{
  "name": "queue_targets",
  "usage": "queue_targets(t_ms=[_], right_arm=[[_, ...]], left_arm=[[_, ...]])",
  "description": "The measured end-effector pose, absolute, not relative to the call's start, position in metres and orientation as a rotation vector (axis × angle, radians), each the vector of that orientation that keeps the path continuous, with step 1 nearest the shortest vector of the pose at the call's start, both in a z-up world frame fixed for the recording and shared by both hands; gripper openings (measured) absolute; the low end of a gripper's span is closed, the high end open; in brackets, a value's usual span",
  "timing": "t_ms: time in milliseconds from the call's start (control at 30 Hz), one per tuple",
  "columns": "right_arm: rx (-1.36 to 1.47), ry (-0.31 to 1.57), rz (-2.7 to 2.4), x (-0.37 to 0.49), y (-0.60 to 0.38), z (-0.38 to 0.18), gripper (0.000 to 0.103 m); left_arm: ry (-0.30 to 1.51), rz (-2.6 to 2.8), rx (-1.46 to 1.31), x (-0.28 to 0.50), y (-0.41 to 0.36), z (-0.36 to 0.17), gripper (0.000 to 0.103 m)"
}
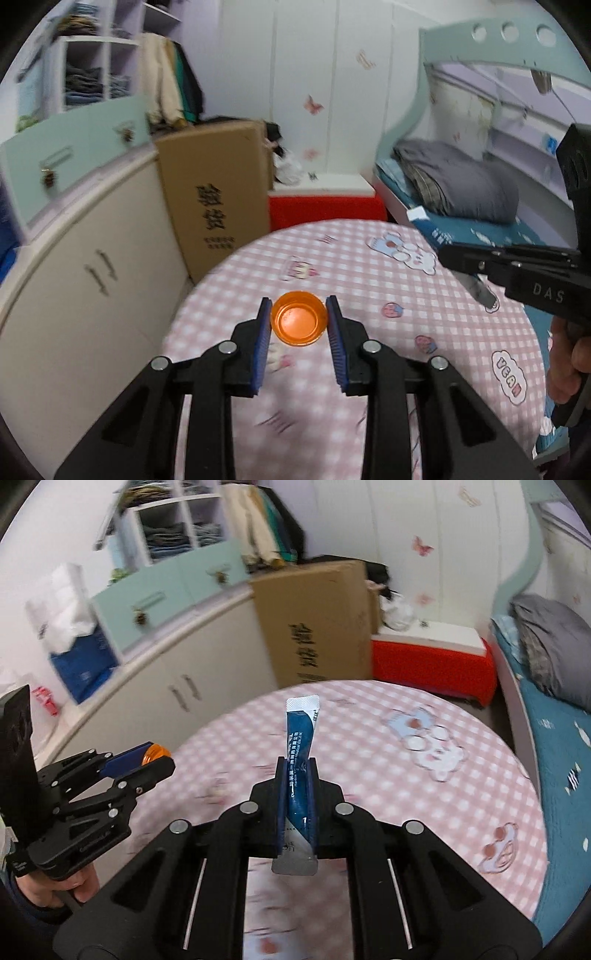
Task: Collect trash
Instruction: 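Carry the cap and toothpaste tube to the wastebasket and open both tools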
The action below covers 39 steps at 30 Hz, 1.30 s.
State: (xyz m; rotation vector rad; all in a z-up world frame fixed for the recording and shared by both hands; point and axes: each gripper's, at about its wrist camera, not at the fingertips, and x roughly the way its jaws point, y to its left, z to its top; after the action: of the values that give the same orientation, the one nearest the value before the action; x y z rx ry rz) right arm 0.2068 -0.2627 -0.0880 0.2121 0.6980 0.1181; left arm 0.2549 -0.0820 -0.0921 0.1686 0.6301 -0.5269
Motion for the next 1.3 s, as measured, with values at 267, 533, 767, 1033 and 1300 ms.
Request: queue_targets(t_ms=[267, 533, 767, 1033, 1300], right_arm=[[0.172, 0.693, 0.318, 0.200, -0.150, -0.067, 0.010], [0.109, 0.760, 0.519, 0.212, -0.017, -0.083, 0.010], [0.055, 0.903, 0.584, 0.232, 0.070, -0.129, 0.010], [-0.029, 1.134, 0.503, 0.259, 0.124, -0.229, 0.010], [-0.008, 1.202, 0.484, 0.282, 0.134, -0.252, 0.048]], left_arm=[[0.561, -0.345, 0.089, 0.213, 0.033, -0.071, 0.029], [0.624, -0.133, -0.022, 0.194, 0.160, -0.103, 0.029], [0.708, -0.006, -0.114, 0.181, 0.245, -0.154, 0.029], [0.976, -0.038, -0.268, 0.206, 0.287, -0.275, 0.029], [1.070, -0.084, -0.279, 0.234, 0.282, -0.311, 0.085]])
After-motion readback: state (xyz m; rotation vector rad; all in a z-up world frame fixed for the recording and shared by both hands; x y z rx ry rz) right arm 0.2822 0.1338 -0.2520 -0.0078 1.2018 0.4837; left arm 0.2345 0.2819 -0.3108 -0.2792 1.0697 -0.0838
